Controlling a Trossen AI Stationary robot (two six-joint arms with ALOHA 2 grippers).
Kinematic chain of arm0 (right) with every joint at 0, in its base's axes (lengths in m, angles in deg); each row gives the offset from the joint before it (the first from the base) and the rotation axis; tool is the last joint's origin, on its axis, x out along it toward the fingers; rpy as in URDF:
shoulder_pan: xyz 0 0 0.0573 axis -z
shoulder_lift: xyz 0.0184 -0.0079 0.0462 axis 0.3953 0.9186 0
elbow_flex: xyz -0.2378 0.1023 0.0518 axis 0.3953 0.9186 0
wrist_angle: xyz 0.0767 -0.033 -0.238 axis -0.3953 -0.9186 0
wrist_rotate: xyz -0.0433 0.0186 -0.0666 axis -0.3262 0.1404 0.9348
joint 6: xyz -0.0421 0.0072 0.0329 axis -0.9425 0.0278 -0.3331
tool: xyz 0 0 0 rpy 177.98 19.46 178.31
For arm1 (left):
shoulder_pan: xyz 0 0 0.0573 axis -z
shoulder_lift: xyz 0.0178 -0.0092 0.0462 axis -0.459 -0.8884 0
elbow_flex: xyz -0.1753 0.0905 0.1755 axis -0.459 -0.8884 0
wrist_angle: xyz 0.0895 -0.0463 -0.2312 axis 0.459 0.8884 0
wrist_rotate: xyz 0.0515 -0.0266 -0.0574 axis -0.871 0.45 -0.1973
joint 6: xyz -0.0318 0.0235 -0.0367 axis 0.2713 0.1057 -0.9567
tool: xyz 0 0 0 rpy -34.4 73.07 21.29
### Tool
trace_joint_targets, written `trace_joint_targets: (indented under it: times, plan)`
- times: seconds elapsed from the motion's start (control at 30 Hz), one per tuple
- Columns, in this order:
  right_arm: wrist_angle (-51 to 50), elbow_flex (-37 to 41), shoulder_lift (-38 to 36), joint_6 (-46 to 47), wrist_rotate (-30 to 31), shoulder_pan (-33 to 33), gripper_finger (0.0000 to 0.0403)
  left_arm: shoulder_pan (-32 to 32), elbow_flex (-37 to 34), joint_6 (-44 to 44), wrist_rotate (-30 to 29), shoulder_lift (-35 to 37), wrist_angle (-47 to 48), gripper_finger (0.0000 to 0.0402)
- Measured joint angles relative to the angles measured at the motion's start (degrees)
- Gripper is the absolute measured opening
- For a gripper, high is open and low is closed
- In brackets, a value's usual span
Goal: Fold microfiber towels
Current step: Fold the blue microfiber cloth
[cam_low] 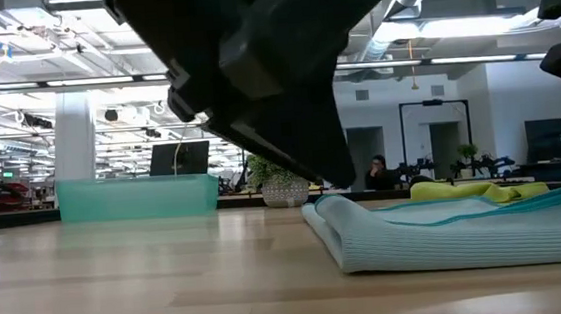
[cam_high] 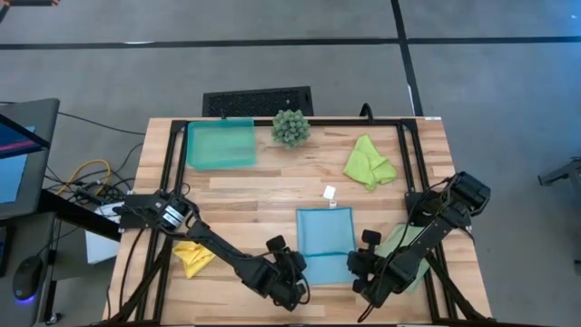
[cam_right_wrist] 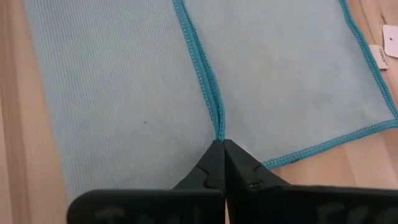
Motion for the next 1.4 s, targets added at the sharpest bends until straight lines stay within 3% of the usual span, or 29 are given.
trace_joint_targets:
  times: [0.27,0.5,0.63,0.9,1.27,1.4]
  plan:
    - [0.03,0.0,0.0,-0.17,-0.02,-0.82,0.001,-0.89,-0.09,-0.51,2.08,0.0,1.12,0.016]
    - [0.03,0.0,0.0,-0.17,-0.04,-0.82,0.0013,-1.98,-4.58,-0.98,5.72,0.04,-6.43,0.0155]
    - [0.03,0.0,0.0,-0.2,-0.04,-0.8,0.0014,-1.95,-4.92,-0.48,5.62,0.04,-6.85,0.012]
    - [-0.16,-0.02,0.0,-0.37,-0.02,-0.81,0.0013,-1.55,-4.9,0.61,4.73,0.05,-7.07,0.001]
    - [-3.73,-2.86,0.0,-0.19,-0.94,-3.0,0.0011,0.55,0.64,5.3,5.08,0.48,-5.82,0.0003]
    - [-6.56,-4.98,-0.02,-0.2,0.67,-3.63,0.0009,0.93,3.71,6.2,5.1,0.52,-1.24,0.0003]
